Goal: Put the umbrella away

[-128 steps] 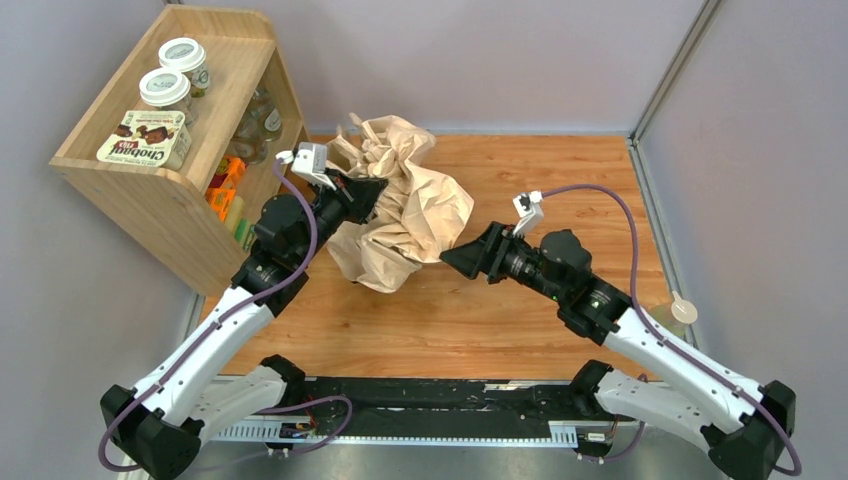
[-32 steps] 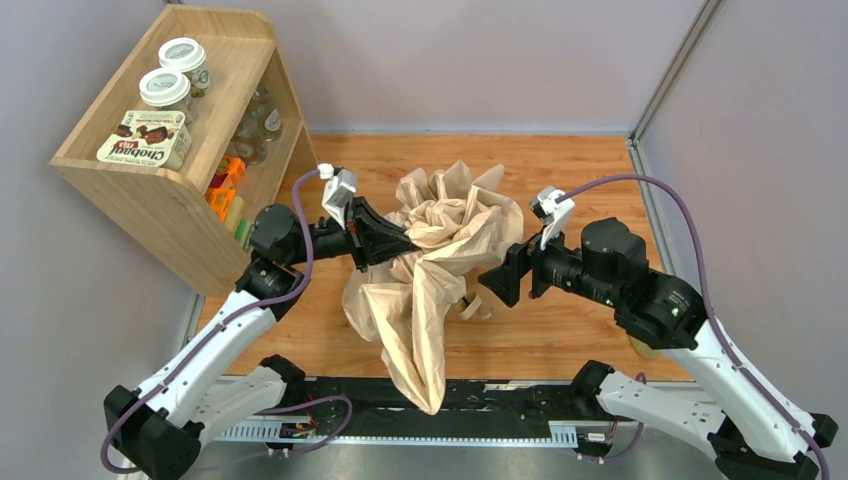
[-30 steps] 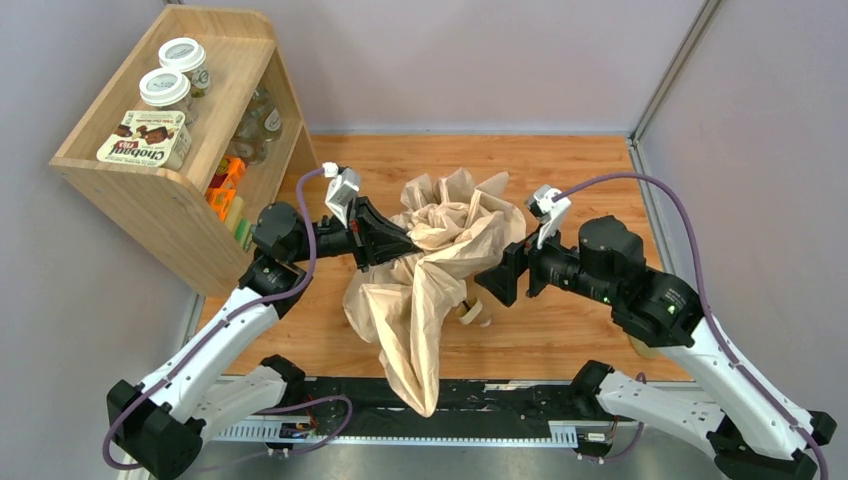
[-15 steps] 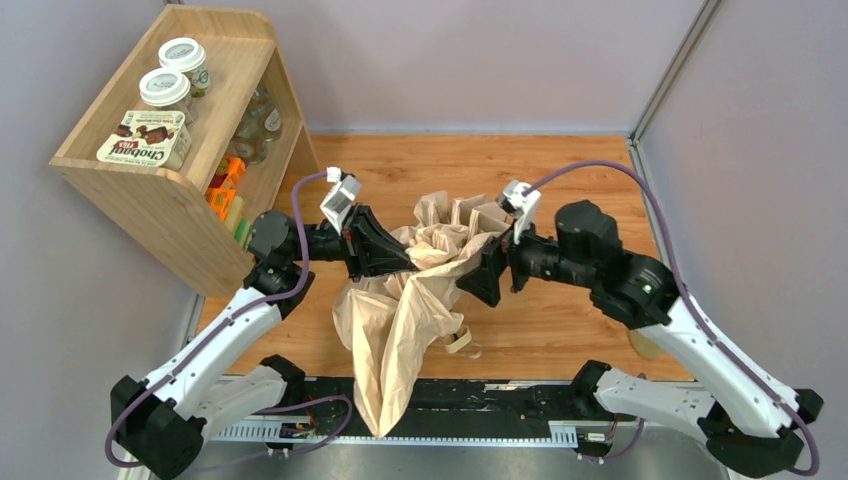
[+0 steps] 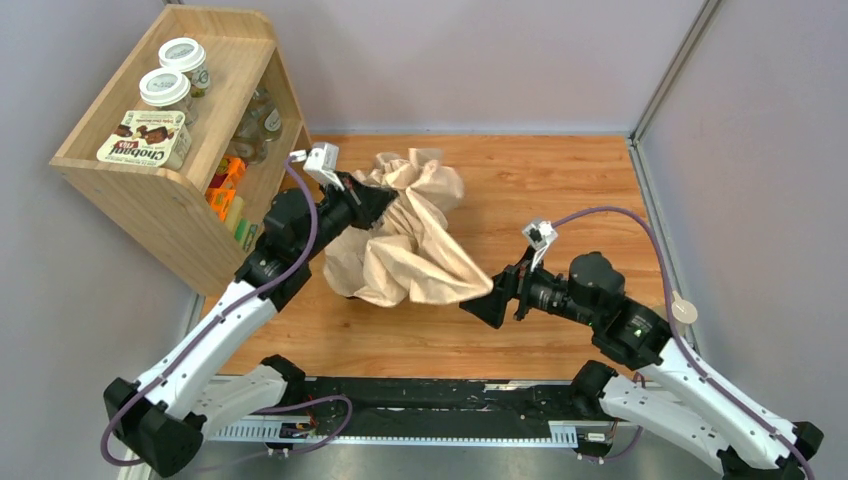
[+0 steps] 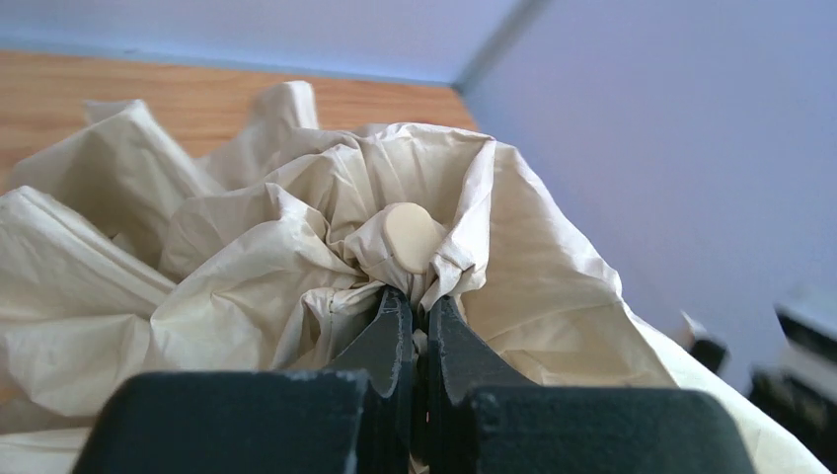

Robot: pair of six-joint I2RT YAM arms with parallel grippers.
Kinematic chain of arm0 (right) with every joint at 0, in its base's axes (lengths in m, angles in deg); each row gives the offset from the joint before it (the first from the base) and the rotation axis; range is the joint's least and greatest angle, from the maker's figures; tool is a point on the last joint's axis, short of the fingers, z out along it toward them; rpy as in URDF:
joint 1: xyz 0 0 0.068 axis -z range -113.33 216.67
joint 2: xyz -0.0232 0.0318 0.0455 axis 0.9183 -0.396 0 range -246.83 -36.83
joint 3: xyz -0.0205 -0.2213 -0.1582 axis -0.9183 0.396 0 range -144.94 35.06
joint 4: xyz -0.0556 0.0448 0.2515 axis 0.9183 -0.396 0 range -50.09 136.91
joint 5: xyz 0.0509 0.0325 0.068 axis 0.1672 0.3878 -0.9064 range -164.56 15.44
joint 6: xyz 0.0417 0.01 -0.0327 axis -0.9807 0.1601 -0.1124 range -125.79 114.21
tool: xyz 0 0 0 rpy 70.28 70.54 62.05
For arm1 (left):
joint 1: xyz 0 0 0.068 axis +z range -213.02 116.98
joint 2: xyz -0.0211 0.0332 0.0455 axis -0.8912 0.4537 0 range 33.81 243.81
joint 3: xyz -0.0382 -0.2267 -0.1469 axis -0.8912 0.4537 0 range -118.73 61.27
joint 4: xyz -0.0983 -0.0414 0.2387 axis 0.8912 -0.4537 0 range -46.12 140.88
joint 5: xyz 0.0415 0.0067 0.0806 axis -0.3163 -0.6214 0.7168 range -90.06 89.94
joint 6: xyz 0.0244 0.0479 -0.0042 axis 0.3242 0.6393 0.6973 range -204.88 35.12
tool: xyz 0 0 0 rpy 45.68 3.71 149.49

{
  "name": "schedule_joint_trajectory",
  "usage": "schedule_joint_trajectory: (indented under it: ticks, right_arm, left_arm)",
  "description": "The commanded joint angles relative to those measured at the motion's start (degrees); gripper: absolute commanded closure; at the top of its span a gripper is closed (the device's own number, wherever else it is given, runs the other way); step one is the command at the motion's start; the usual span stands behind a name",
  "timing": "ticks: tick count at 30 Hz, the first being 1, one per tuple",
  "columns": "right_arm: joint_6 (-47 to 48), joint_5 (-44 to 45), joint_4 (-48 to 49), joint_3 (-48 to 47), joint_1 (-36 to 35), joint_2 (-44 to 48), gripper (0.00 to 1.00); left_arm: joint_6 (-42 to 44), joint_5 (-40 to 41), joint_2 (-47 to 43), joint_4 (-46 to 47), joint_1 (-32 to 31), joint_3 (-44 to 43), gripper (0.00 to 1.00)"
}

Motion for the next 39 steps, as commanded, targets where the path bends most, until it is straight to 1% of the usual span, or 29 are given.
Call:
schedule_joint_trajectory:
  ticks: [1,2,3,4,5,7,9,10,11,13,14,15,16,19,21,23,28,30,31,32,33,34,36,38,39]
  right_arm:
    - [-5.0,3.3,14.5,6.8,-1.0,3.7,0.00]
    - [-3.9,3.8,15.7,7.8,-1.2,3.8,0.00]
    - [-3.7,4.1,17.6,9.2,-1.4,3.7,0.00]
    - [-4.4,5.2,20.8,11.1,-1.7,3.6,0.00]
    - [-5.7,5.6,26.4,12.8,-1.9,3.5,0.00]
    - [-7.5,6.3,37.3,17.1,-3.3,2.5,0.01]
    - [-7.3,11.1,42.3,18.8,-5.6,0.7,0.03]
    - [-6.0,14.5,41.9,18.1,-7.3,-0.6,0.07]
    - [-4.2,21.4,39.2,16.0,-9.3,-1.8,0.11]
    - [0.4,30.9,32.5,11.8,-13.6,-4.3,0.16]
    - [2.2,33.6,30.4,10.0,-15.4,-5.1,0.19]
    - [4.1,34.8,29.7,8.8,-16.9,-5.4,0.24]
    - [5.0,35.1,29.4,7.8,-18.0,-6.0,0.27]
    - [4.9,32.5,27.3,3.8,-18.4,-10.3,0.28]
    - [2.8,36.7,27.1,2.6,-18.6,-13.6,0.28]
    - [0.0,44.0,26.7,1.7,-18.6,-16.6,0.27]
    - [5.6,47.0,35.9,1.4,-18.5,-23.6,0.30]
    - [6.9,48.3,39.1,1.3,-18.4,-25.1,0.33]
    - [8.8,47.6,41.0,1.1,-18.5,-26.0,0.34]
    - [9.6,48.0,40.7,-0.1,-18.4,-27.3,0.37]
    - [10.0,49.1,39.7,-1.4,-18.4,-28.3,0.48]
    - [10.3,51.0,38.8,-2.9,-18.4,-29.6,0.63]
    - [10.6,55.7,38.8,-4.3,-18.3,-32.0,0.87]
    - [11.1,59.1,38.3,-6.1,-18.0,-34.8,0.98]
    - [11.0,60.6,37.6,-7.3,-17.6,-35.6,1.00]
  left_arm:
    - [-5.3,23.9,7.6,-8.2,0.3,-9.2,1.00]
    - [-7.3,24.9,9.2,-10.3,0.3,-12.4,1.00]
    - [-8.5,24.7,11.3,-12.7,0.2,-13.6,1.00]
    - [-11.1,23.5,11.9,-12.5,0.2,-14.5,1.00]
    - [-12.2,22.6,12.5,-9.7,0.2,-14.2,1.00]
    - [-18.1,20.9,12.3,-4.8,0.3,-11.8,1.00]
    - [-21.7,20.7,11.5,-2.4,0.3,-9.3,1.00]
    - [-22.3,21.2,11.3,-2.1,0.2,-9.0,1.00]
    - [-23.8,21.3,10.9,-2.0,0.2,-8.6,1.00]
    - [-25.3,20.9,10.4,-0.6,0.2,-7.6,1.00]
    - [-25.1,19.9,10.4,0.4,0.2,-7.6,1.00]
    - [-23.8,18.4,10.5,0.8,0.2,-7.8,1.00]
    - [-22.8,17.8,10.7,0.3,0.2,-8.0,1.00]
    - [-21.0,17.4,10.6,-1.9,0.2,-8.3,1.00]
    - [-21.2,16.1,10.0,-0.5,0.1,-6.3,1.00]
    - [-22.9,14.5,8.9,1.2,0.2,-4.1,1.00]
    - [-26.6,11.4,6.2,2.4,0.1,-1.2,1.00]
    - [-26.9,10.6,5.2,1.3,0.1,-1.1,1.00]
    - [-27.0,10.7,5.0,0.4,0.1,-1.0,1.00]
    - [-27.6,10.7,4.3,0.3,0.0,-0.8,1.00]
    - [-28.0,10.6,3.9,0.8,0.1,-0.5,1.00]
    - [-29.0,9.6,3.7,1.0,0.0,0.1,1.00]
    - [-30.2,8.1,3.5,1.8,-0.1,0.6,1.00]
    - [-31.1,6.5,3.3,2.4,-0.4,1.3,1.00]
    - [-31.2,6.1,3.1,3.2,-0.4,1.6,1.00]
